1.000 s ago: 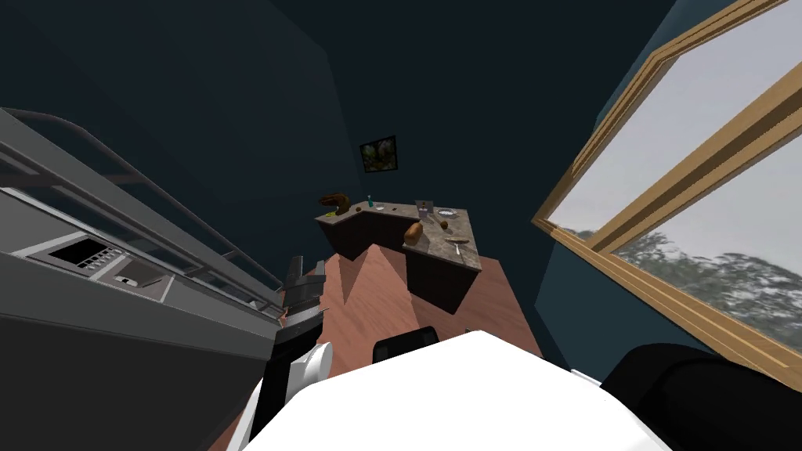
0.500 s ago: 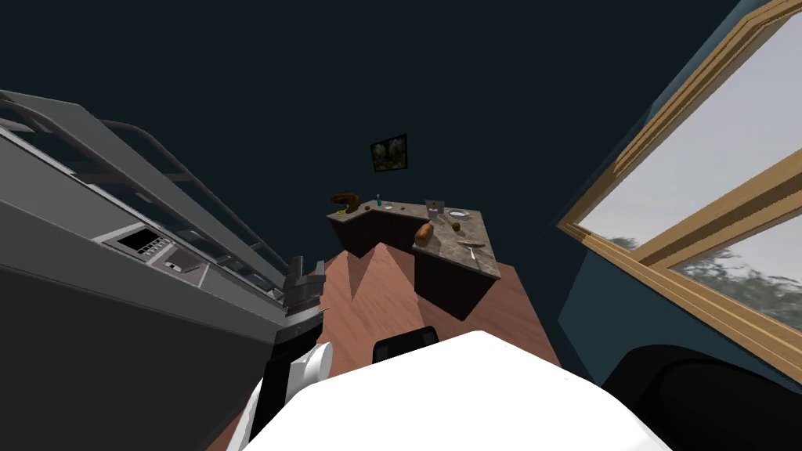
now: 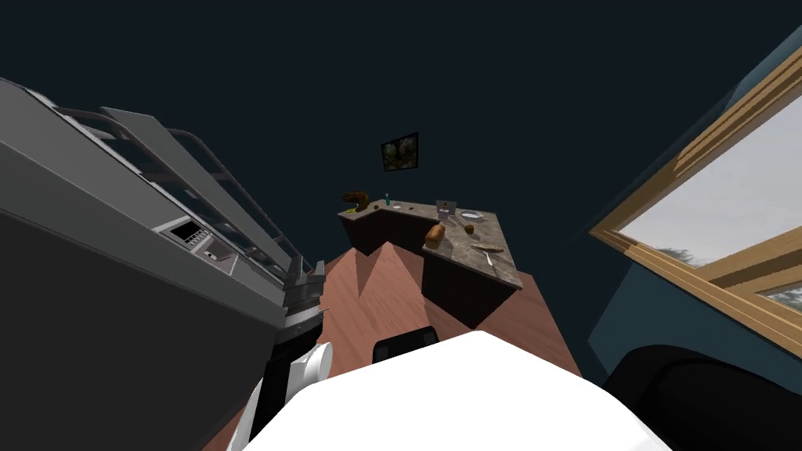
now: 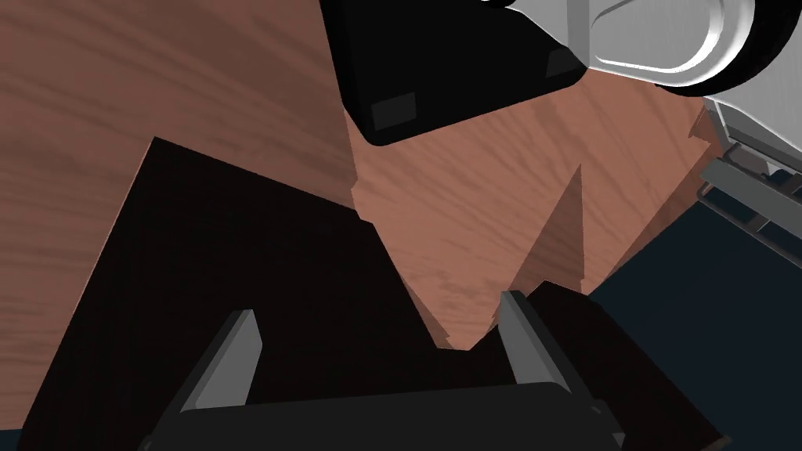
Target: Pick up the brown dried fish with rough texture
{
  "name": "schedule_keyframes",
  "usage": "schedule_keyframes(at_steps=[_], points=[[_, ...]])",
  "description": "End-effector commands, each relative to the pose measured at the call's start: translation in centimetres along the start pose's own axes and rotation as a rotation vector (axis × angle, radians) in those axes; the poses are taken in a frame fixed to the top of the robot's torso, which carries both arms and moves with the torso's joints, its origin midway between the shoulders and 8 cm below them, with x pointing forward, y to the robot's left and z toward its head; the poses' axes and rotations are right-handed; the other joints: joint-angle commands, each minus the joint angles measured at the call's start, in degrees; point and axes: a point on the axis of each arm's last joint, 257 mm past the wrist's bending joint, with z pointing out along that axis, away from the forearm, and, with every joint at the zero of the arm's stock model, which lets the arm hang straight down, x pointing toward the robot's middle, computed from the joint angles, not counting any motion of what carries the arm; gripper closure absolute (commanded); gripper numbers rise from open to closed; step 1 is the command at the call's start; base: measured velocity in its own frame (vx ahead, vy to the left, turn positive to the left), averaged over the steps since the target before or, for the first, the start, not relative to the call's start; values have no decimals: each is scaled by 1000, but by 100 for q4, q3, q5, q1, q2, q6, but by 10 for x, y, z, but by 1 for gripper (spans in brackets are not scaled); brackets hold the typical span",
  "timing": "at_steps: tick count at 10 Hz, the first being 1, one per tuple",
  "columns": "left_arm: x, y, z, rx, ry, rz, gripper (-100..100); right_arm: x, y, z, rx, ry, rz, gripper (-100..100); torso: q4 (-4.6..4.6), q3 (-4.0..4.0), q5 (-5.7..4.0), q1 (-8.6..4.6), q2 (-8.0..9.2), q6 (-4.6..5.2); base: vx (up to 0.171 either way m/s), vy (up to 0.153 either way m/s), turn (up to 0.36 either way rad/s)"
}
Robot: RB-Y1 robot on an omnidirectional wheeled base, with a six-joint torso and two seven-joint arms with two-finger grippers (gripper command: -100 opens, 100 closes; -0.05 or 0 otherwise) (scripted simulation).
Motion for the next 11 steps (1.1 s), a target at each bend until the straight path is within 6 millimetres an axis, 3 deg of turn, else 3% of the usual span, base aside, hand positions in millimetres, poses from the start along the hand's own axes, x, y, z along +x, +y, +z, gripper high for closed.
schedule_keyframes(at_steps=[1,2,3,4,6,7,9,10,11], points=[[0,0,0,0,0,0,0,2,-8,-9,19,22,-18,-100,0,0,0,0,0,0,28,30,-6],[0,0,0,0,0,0,0,37,-33,-31,70,112,-38,-100,2,5,-2,-10,8,4,60,64,224],[0,0,0,0,0,0,0,32,-43,-39,85,124,-63,-100,0,0,-2,-4,-1,-4,54,67,143],[0,0,0,0,0,0,0,64,-64,-63,129,209,-79,-100,0,0,0,0,1,2,59,106,249],[0,0,0,0,0,0,0,55,-78,-76,150,226,-113,-100,-1,-2,3,8,-3,2,51,54,51],[0,0,0,0,0,0,0,76,-100,-106,194,311,-144,-100,1,3,-2,-8,6,4,56,43,221],[0,0,0,0,0,0,0,72,-109,-114,210,321,-160,-100,0,-1,-2,-7,-1,0,51,33,73],[0,0,0,0,0,0,0,90,-130,-145,253,400,-185,-100,1,3,-3,-13,5,3,51,55,248],[0,0,0,0,0,0,0,83,-137,-152,266,410,-205,-100,1,1,-2,-5,1,-3,58,54,122]])
